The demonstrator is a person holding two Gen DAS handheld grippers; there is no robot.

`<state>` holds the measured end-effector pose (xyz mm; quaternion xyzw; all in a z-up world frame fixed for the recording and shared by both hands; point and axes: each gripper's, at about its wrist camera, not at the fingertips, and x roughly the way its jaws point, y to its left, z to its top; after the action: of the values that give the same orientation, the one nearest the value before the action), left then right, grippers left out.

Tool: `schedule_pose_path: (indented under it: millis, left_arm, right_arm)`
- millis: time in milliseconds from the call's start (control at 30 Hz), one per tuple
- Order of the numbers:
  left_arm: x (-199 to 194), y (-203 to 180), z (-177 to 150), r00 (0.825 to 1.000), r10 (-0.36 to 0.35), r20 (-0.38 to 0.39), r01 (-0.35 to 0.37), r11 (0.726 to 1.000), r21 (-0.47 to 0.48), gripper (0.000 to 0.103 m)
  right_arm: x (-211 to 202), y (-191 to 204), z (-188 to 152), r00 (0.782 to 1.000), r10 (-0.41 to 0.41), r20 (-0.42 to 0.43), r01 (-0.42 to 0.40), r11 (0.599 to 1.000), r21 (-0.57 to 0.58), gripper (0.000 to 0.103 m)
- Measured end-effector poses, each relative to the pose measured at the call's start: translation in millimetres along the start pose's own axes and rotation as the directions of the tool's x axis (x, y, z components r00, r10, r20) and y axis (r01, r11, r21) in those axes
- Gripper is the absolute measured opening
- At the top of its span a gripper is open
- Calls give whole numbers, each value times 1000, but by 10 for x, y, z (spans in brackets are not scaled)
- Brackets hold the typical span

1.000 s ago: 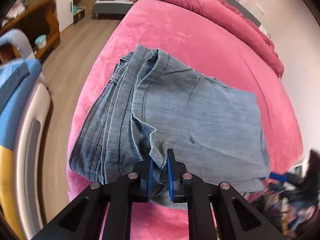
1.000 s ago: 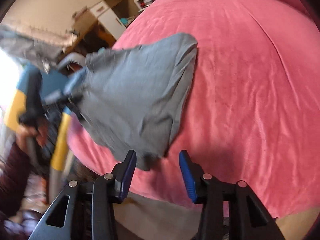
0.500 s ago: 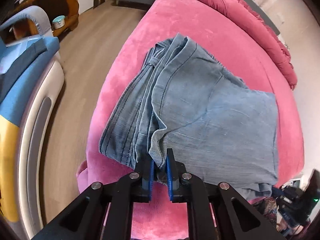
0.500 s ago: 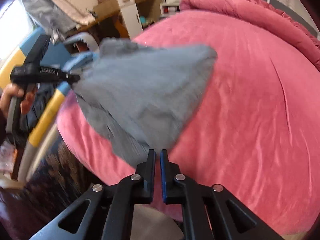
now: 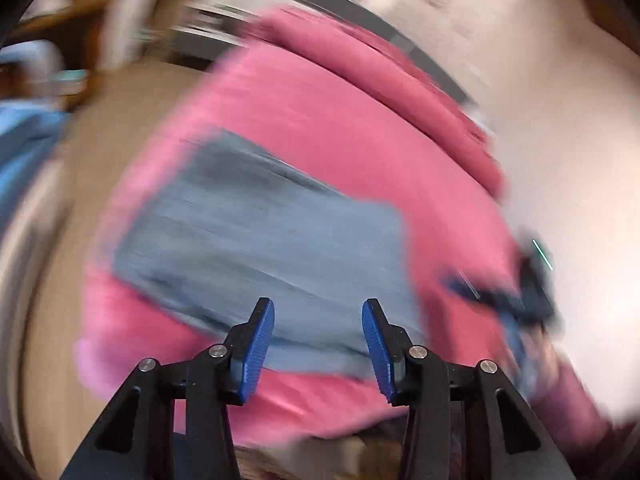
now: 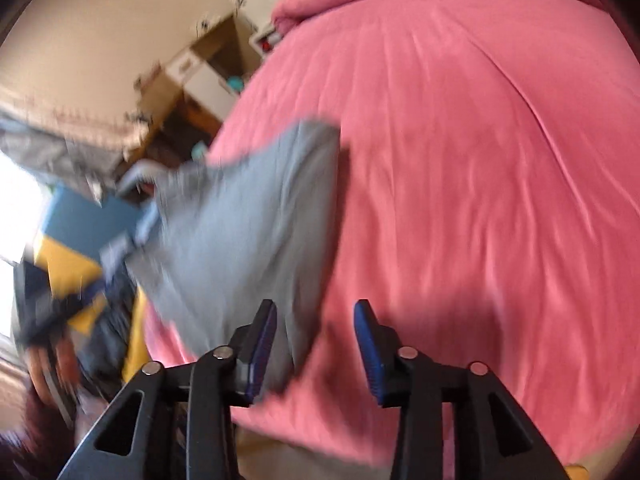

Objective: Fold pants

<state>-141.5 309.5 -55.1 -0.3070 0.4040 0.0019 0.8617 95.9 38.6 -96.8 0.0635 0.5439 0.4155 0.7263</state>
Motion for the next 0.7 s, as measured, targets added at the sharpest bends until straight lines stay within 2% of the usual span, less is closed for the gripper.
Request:
schedule_pose_path:
  millis: [33,67,133,233,333,400,433,467,500,533,567,633,700]
  left_arm:
    - [125,-134,-56,998,-39,-44,41,999,29,45]
    - [279,-283,-111,994,-59,-88,64,996,64,45]
    - [531,-549,-184,991,-42,-126,61,987,149,46]
    - [746,-839,-213,991,-36,-130,67,966,249,46]
    - [958,-979,-206,990,-53,-129,90,950,298,48]
    - [1190,-977,-210,977,-45,-209,107,949,295,47]
    - [1313,-951,-239,969,-21,-247,98,949,301,44]
    - [1431,-908,-291,957,-1,-290,94,947,306,43]
    - [1518,-850,-349,944,12,-330,94,948,305,40]
    - [1589,-806,-417,930,35,-367,85,948,307,33]
    - [1643,-768,-479,923,56,-380,74,945,319,31]
    - [1647,-760,-525,922,64,-382,74,939,337,30]
    - [1617,-779,-476,924,41,-381,88,946,313,30]
  right_arm:
    - [42,-31,143,999,34,3,-35,999,20,45]
    - [136,-11,223,999,55,4,-55,998,36,53]
    - [301,-67,450,994,108,1,-107,991,83,64]
    - [620,-261,755,985,168,-28,-159,967,201,64]
    - [791,-345,859,984,174,-40,-159,956,246,64]
    - [936,-327,920,981,178,-77,-154,957,244,64]
    - [999,-291,936,980,178,-91,-155,963,221,52]
    - [1022,-252,948,981,169,-99,-149,971,187,21]
    - [1046,-145,960,986,126,-110,-114,987,108,18]
    - [1035,-120,951,988,105,-113,-96,992,83,18]
    - [1056,-82,977,991,75,-113,-68,996,66,15]
    - [1076,-109,1019,993,35,-109,-30,998,47,15]
    - [1170,-135,1024,992,6,-128,0,999,53,15]
